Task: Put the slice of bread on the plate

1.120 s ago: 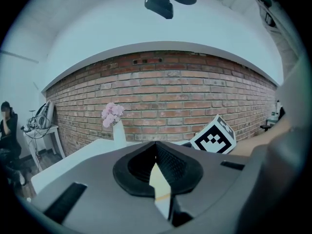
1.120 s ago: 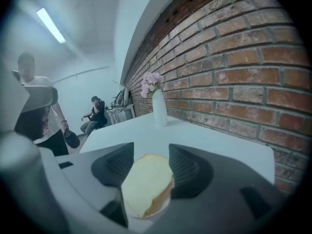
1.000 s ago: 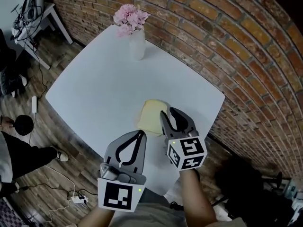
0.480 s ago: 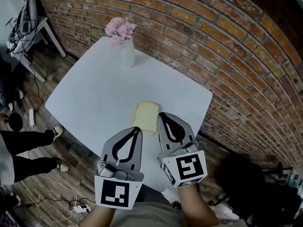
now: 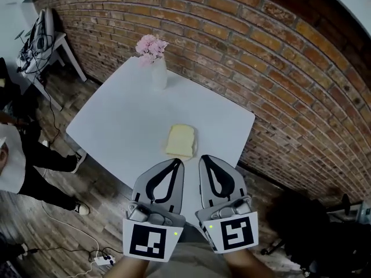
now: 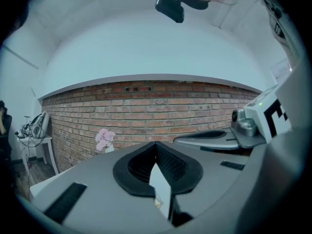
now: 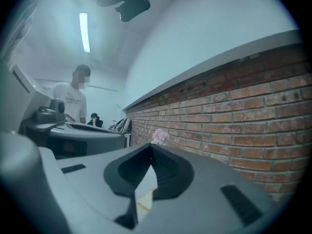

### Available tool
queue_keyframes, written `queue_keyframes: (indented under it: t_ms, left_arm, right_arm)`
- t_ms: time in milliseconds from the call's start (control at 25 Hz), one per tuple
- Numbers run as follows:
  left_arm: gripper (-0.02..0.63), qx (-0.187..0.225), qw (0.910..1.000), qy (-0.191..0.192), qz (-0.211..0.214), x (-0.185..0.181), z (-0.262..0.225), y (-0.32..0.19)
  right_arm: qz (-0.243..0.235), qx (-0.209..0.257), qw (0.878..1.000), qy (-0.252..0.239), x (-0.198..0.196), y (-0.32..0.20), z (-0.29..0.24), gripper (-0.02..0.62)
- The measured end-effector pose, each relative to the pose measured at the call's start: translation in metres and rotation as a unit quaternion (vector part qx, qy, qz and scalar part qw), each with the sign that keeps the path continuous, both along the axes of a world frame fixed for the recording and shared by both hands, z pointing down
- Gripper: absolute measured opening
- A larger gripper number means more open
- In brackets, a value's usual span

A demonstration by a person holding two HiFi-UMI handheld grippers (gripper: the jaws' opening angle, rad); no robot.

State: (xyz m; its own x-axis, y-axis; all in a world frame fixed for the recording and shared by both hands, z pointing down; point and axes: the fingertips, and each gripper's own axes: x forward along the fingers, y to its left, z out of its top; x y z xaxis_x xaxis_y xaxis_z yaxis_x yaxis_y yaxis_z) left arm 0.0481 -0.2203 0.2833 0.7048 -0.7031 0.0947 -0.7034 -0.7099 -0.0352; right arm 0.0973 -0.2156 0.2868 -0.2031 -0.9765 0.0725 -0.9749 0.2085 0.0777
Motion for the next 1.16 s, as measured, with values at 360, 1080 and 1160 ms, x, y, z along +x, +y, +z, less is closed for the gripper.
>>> queue_keyframes:
  t_ms: [360,1080,1160]
  left_arm:
    - [0.010,-0.008,0.9998,0.016,-0.009,-0.011,-0.019,0.039]
    - [0.009,0.020,0.9993,0.026,-0.020,-0.007,-0.042,0.041]
    - [0.009,0.018,0.9993,0.030,-0.014,-0.003,-0.043,0.041]
  right_arm:
    - [-0.001,0.015,1.000,0.003,-0.012,0.046,-0.020,0.006]
    - [-0.009,0.037,0.999,0.004,-0.009,0.046,-0.044,0.006]
    - [-0.009,0.037,0.999,0.004,-0.006,0.045,-0.044,0.006]
